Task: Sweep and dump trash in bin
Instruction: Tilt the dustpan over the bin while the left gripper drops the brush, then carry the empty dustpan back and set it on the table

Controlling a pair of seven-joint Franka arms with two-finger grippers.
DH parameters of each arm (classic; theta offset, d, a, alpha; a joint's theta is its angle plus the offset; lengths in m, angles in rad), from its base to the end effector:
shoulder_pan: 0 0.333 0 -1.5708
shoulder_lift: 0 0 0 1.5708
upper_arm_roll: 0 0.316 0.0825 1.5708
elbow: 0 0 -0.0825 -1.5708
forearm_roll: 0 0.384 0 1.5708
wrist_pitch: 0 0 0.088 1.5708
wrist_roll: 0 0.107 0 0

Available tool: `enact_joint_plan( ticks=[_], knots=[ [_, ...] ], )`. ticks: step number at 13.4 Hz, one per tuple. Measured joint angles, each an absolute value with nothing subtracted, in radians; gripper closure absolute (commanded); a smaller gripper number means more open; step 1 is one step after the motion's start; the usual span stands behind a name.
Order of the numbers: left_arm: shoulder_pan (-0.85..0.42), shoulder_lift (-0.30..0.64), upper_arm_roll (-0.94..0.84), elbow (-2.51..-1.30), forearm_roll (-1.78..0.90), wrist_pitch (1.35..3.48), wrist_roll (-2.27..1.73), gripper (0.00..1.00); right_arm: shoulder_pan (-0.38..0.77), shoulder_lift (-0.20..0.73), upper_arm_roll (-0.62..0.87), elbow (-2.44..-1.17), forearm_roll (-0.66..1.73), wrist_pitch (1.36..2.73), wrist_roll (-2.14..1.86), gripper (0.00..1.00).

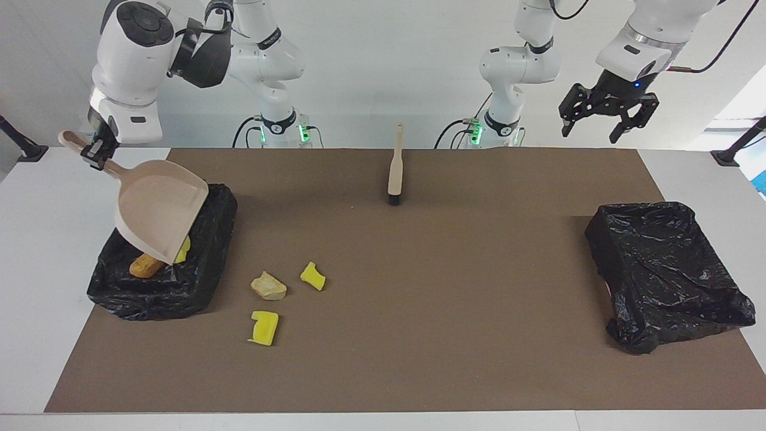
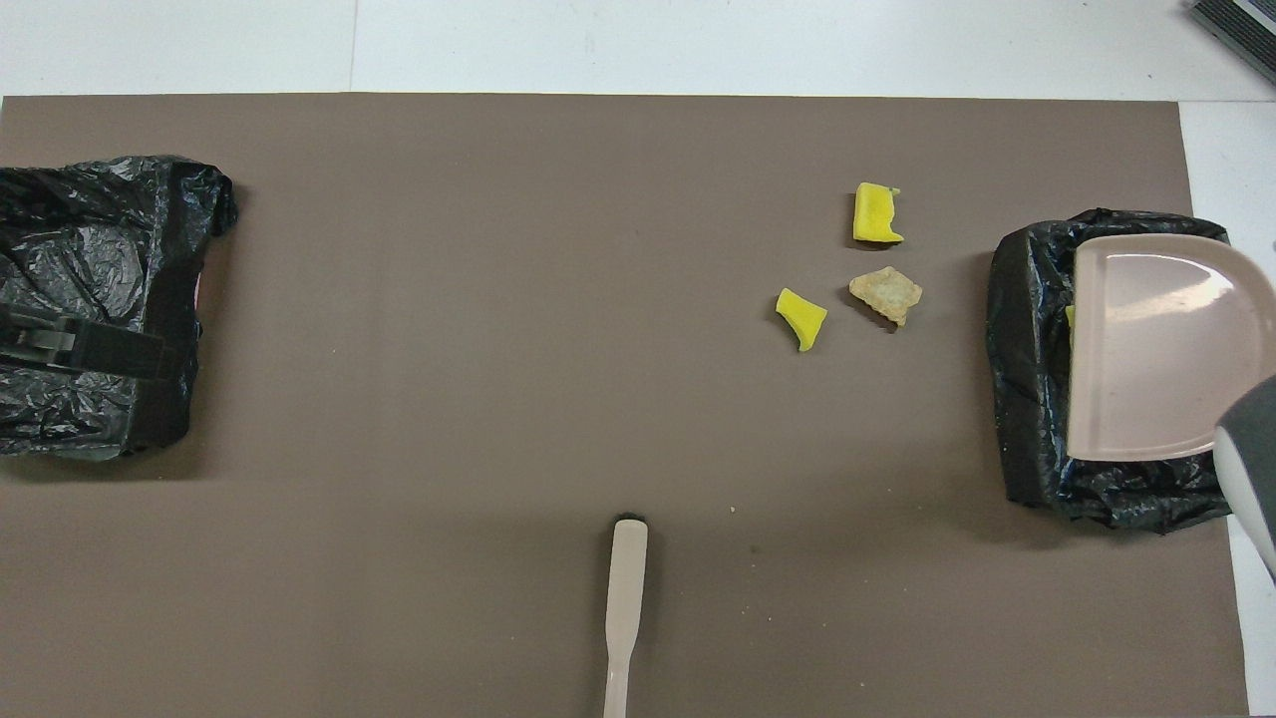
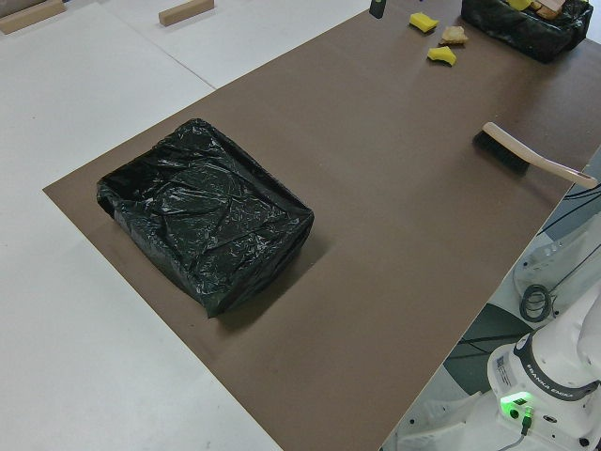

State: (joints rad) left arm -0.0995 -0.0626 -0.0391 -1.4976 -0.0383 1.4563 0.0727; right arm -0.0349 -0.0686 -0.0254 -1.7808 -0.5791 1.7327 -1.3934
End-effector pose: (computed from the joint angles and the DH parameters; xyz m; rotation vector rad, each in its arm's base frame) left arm 0.5164 -0.0774 0.6822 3.0871 -0.3348 0.0312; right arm 0.5407 -0.0832 0.5910 2.0133 1.7359 -0.4976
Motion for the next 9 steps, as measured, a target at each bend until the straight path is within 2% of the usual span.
enact_joint_plan(
  ticks=[5, 9],
  knots=[
    [-0.099, -0.063, -0.039, -1.499, -0.038, 1.444, 0.073, 0.00, -0.035, -0.069, -0.011, -1.788, -0.317, 1.732, -1.278, 1.00],
    [-0.099, -0.064, -0.040, -1.499, -0.038, 1.428, 0.073, 0.00, 0.070, -0.057, 0.008, -1.813, -0.199, 1.743, -0.954, 1.00]
  ],
)
